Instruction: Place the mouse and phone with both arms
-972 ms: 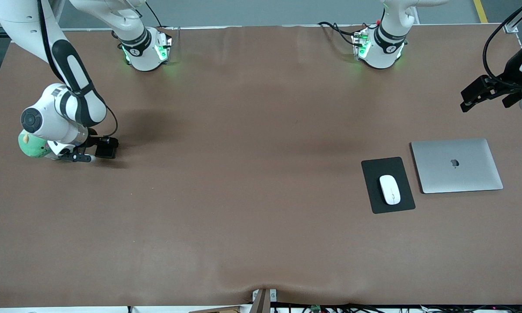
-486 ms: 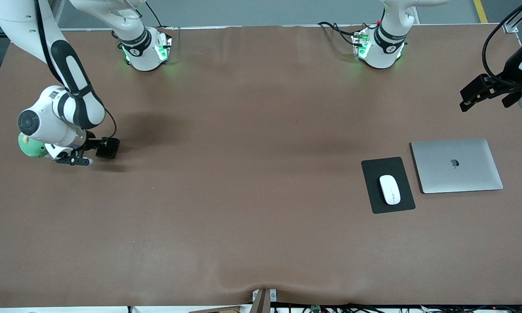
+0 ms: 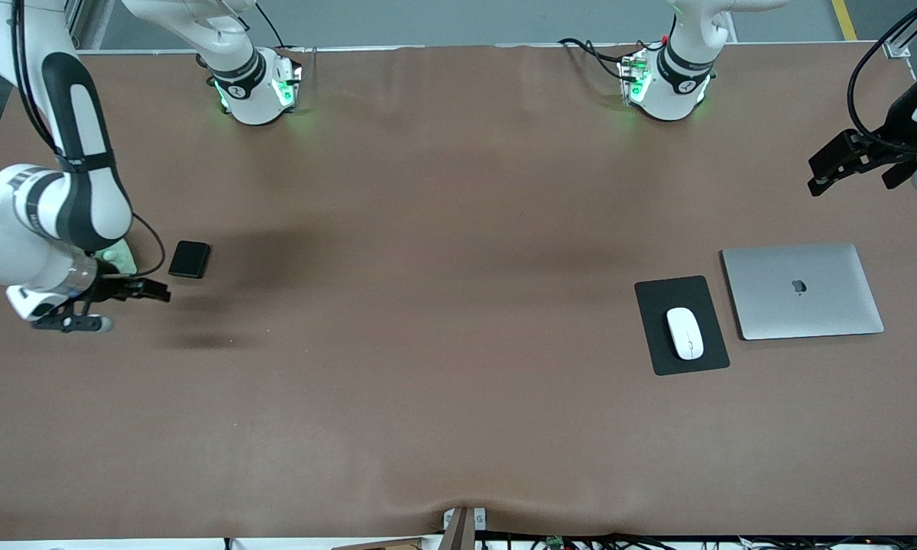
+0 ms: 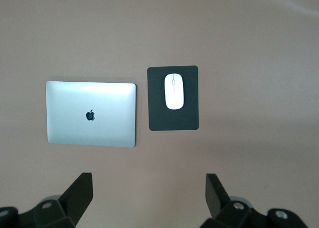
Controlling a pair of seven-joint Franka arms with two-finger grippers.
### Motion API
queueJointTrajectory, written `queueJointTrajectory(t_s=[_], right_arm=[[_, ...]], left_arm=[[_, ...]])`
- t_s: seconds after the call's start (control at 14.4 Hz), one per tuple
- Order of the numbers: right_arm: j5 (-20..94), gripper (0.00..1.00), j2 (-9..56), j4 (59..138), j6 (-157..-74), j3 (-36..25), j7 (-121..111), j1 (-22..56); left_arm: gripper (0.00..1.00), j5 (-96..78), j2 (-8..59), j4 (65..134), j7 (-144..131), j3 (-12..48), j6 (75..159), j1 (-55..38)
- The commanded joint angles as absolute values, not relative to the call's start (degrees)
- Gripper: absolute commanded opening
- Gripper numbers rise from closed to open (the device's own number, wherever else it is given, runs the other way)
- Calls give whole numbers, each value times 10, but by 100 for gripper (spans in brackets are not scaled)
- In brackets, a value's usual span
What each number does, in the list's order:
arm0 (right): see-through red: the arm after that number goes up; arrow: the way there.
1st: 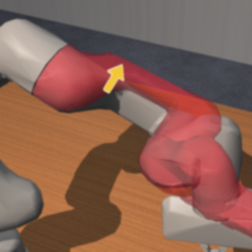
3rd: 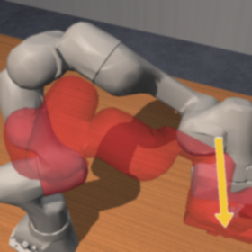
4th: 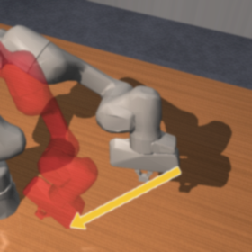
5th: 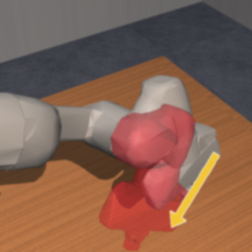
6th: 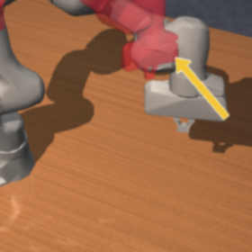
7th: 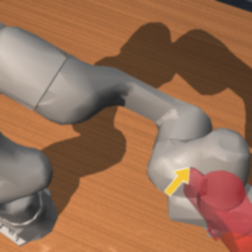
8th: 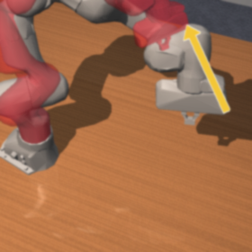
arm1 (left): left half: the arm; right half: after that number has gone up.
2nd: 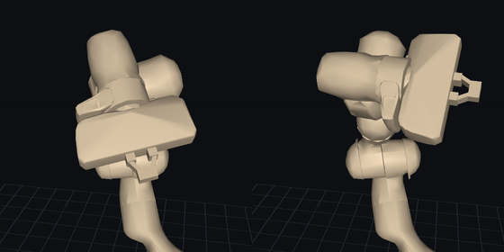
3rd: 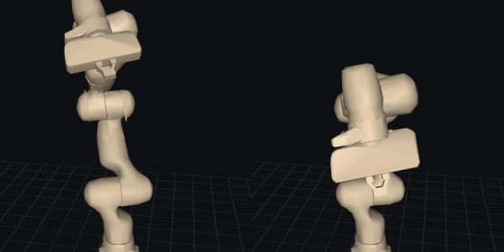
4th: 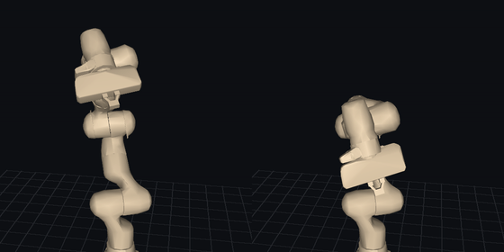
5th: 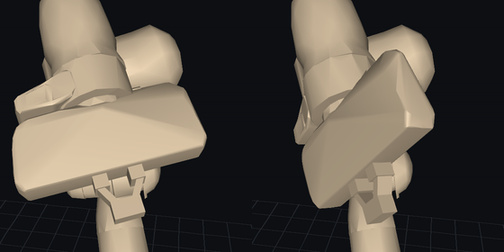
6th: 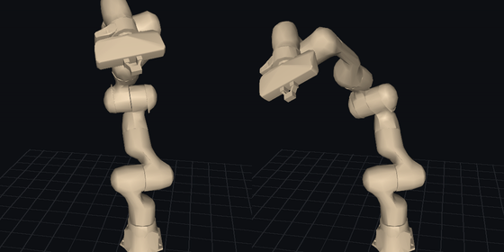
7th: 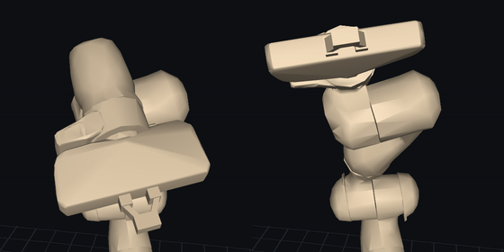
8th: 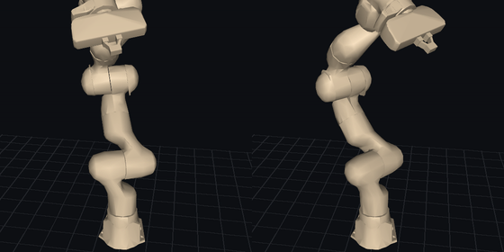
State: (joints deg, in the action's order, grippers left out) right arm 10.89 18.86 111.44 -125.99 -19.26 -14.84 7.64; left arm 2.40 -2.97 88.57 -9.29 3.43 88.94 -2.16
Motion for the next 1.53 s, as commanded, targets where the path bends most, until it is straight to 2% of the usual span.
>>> queueJointTrajectory(t_s=[0.0, 0.21, 0.49, 0.62, 0.97, 1.46], right_arm=[[105, 100, 221, 1012, -1181, -186, -149, 69], [105, 100, 264, 852, -1024, -184, -149, 55], [104, 100, 262, 755, -959, -185, -149, 56], [109, 100, 256, 704, -956, -183, -149, 55], [108, 100, 204, 692, -888, -187, -149, 55], [90, 100, 93, 714, -772, -185, -145, 55]], left_arm=[[100, 12, -33, 887, -91, 34, 889, -18], [100, 16, -33, 883, -91, 34, 888, -19], [100, 18, -28, 886, -93, 35, 885, -24], [100, 18, -28, 885, -89, 36, 885, -23], [100, 18, -29, 888, -82, 36, 884, -21], [100, 18, -32, 888, -83, 35, 872, -20]])
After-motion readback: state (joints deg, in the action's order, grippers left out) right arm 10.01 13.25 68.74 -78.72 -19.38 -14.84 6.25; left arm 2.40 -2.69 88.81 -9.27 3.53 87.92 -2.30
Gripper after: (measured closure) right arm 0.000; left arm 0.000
